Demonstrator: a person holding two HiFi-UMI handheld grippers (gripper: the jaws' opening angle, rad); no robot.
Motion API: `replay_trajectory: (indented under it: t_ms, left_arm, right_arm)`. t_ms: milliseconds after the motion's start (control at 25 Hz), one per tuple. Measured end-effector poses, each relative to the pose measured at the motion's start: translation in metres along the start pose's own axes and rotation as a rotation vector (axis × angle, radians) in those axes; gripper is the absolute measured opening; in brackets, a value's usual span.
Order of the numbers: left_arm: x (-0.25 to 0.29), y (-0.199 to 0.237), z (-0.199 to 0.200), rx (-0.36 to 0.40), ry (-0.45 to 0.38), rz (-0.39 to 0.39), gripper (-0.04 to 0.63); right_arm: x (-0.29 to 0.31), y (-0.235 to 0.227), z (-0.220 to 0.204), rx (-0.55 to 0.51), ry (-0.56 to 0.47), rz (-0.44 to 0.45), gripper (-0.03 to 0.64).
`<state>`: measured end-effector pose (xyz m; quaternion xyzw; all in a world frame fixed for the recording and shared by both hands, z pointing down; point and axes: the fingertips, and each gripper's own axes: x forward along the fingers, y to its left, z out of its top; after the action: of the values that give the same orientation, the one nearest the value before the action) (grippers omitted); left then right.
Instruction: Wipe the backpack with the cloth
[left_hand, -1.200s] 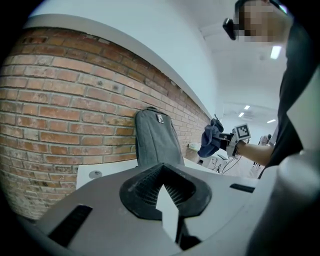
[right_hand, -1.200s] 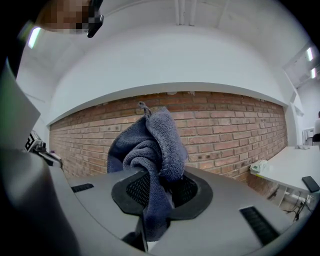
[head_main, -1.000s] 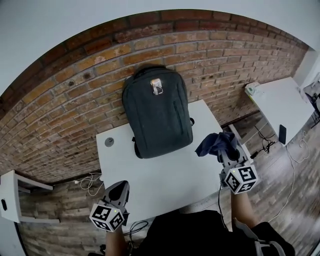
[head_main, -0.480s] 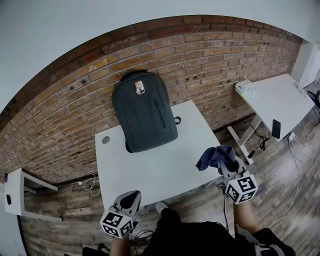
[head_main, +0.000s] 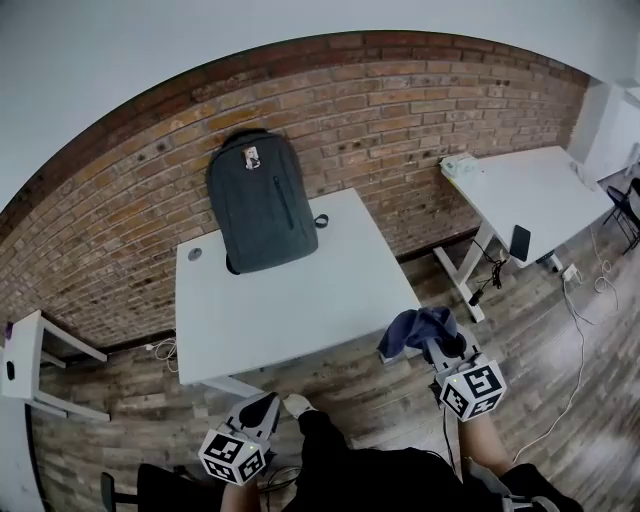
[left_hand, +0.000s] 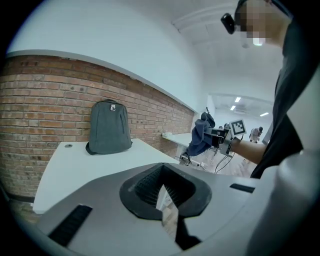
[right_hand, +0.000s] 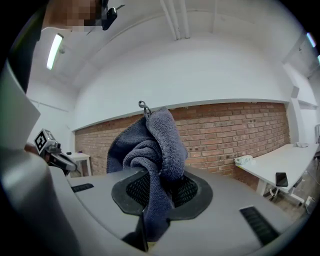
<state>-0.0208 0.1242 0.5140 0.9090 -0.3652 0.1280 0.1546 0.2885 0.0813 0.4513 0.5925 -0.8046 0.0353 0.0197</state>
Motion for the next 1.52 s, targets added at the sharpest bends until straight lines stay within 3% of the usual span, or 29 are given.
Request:
replay_trajectory:
  t_ms: [320,640,1000,1520]
  left_arm:
    - [-0.025,-0.059,-0.011,0.004,-0.008,0.027,-0.006]
    - [-0.043,-0.063,-0.004,0.011,-0.008,0.042,-0.006]
    - [-0.088,-0.077,-0.033,-0.005,-0.015,0.056,-0.006]
    - [-0.196,-0.088,-0.077,-0.039,-0.026,0.104,-0.006]
  right_arm:
    - [-0.059,-0.005,-0.026,0.009,0.046,0.027,0.064]
    - [-0.077,-0.002,-0.029,0.035,0.047,0.01,0.064]
    - [-0.103,0.04,-0.05,0.02,0.084,0.044,0.064]
    - [-0.157,0.124,-0.035,0.014,0.042,0.064,0.064]
